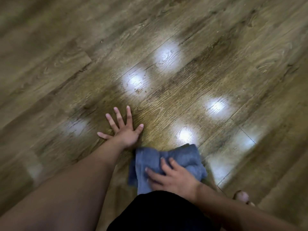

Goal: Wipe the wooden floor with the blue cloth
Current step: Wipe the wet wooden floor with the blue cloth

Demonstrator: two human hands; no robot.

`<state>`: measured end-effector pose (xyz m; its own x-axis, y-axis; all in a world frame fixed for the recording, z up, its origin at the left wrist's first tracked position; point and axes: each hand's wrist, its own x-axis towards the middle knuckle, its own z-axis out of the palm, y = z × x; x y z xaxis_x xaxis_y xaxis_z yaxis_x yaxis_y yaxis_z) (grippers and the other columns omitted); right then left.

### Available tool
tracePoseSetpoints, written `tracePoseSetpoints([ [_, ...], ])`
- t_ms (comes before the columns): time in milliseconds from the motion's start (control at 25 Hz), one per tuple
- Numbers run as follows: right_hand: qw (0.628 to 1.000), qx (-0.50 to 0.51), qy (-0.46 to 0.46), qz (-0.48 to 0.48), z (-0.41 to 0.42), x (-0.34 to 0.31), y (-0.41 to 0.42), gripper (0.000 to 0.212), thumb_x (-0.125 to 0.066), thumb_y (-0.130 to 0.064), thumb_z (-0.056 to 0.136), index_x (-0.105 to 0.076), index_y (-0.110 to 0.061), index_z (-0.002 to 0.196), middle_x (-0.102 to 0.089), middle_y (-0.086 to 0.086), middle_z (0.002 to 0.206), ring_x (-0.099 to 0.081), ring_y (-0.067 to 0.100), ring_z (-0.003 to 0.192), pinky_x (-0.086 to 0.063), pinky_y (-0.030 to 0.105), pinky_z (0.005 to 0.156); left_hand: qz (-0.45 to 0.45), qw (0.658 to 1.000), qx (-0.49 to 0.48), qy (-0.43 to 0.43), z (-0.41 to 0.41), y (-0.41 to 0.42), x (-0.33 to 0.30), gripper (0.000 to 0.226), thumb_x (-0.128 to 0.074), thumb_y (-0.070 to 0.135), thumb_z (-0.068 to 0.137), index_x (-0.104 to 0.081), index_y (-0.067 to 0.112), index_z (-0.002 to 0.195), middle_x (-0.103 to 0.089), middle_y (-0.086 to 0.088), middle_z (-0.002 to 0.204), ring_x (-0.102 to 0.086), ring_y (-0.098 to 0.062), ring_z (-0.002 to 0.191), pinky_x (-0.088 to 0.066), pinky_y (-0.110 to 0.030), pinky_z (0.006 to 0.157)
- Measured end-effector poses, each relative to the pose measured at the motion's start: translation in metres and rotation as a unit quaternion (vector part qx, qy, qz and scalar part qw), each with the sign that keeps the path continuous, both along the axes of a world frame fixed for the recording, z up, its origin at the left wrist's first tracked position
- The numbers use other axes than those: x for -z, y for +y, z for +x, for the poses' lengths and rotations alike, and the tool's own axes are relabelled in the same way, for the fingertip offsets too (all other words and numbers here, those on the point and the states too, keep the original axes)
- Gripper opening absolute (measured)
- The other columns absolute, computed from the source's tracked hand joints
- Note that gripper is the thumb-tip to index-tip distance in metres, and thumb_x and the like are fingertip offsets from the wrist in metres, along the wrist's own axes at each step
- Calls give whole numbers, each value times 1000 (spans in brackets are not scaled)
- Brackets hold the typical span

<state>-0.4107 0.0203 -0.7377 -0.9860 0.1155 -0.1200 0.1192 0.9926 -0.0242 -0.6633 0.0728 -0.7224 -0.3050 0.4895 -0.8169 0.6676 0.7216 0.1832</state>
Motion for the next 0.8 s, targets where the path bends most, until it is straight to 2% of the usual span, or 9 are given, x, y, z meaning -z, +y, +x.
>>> tracePoseSetpoints([
  [80, 996, -88, 7, -8, 2, 0, 7, 33, -36, -31, 100, -61, -39, 120, -47, -9, 146, -55, 39, 116, -43, 50, 95, 3, 1000, 1, 1, -1, 0, 1, 87, -30, 74, 95, 38, 50, 143, 60, 8, 142, 53, -30, 134, 13, -84, 97],
  [200, 990, -140, 10, 24, -10, -11, 72, 31, -43, -33, 94, -61, -38, 119, -49, -8, 146, -59, 40, 114, -50, 51, 88, 8, 1000, 0, -2, -3, -2, 5, 87, -30, 76, 93, 38, 52, 142, 61, 9, 141, 54, -29, 133, 13, -84, 96],
  [320, 983, -161, -39, 84, -34, -33, 144, 36, -45, -31, 91, -61, -38, 123, -50, -5, 148, -61, 37, 109, -50, 50, 83, 6, 1000, 2, -18, -9, -4, 9, 80, -27, 78, 93, 35, 58, 140, 60, 12, 141, 53, -26, 134, 13, -84, 95],
  [440, 969, -193, -112, 108, -46, -54, 191, 41, -38, -28, 92, -58, -38, 126, -46, -3, 150, -58, 34, 107, -46, 44, 79, 16, 998, -7, -53, -23, 2, 2, 70, -26, 75, 95, 21, 62, 146, 49, 13, 152, 44, -25, 141, 11, -81, 105],
  [520, 972, -168, -132, 94, -40, -59, 202, 41, -48, -30, 93, -54, -37, 132, -40, 0, 155, -54, 39, 115, -45, 46, 83, 30, 998, -7, -60, -39, 2, -12, 69, -33, 72, 96, 6, 60, 151, 34, 11, 162, 34, -26, 148, 9, -75, 112],
  [600, 988, -101, -91, 73, -29, -52, 187, 47, -68, -38, 83, -61, -35, 129, -47, 2, 151, -57, 47, 115, -48, 52, 84, 36, 998, 42, -14, -55, -6, -20, 78, -43, 73, 93, 7, 61, 151, 36, 12, 161, 36, -26, 147, 10, -79, 108],
  [680, 996, -55, -35, 58, -17, -29, 156, 57, -79, -45, 69, -67, -34, 124, -55, 1, 144, -61, 52, 109, -52, 59, 80, 22, 997, 58, 38, -70, -20, -21, 98, -52, 77, 85, 22, 61, 146, 51, 12, 150, 47, -29, 139, 13, -84, 100],
  [800, 997, -68, 0, 43, -12, -1, 143, 64, -65, -46, 77, -54, -33, 138, -45, 2, 152, -57, 53, 114, -49, 61, 86, -7, 999, -31, -9, -81, -24, -14, 120, -61, 85, 71, 35, 60, 139, 62, 11, 139, 52, -30, 133, 11, -85, 99],
])
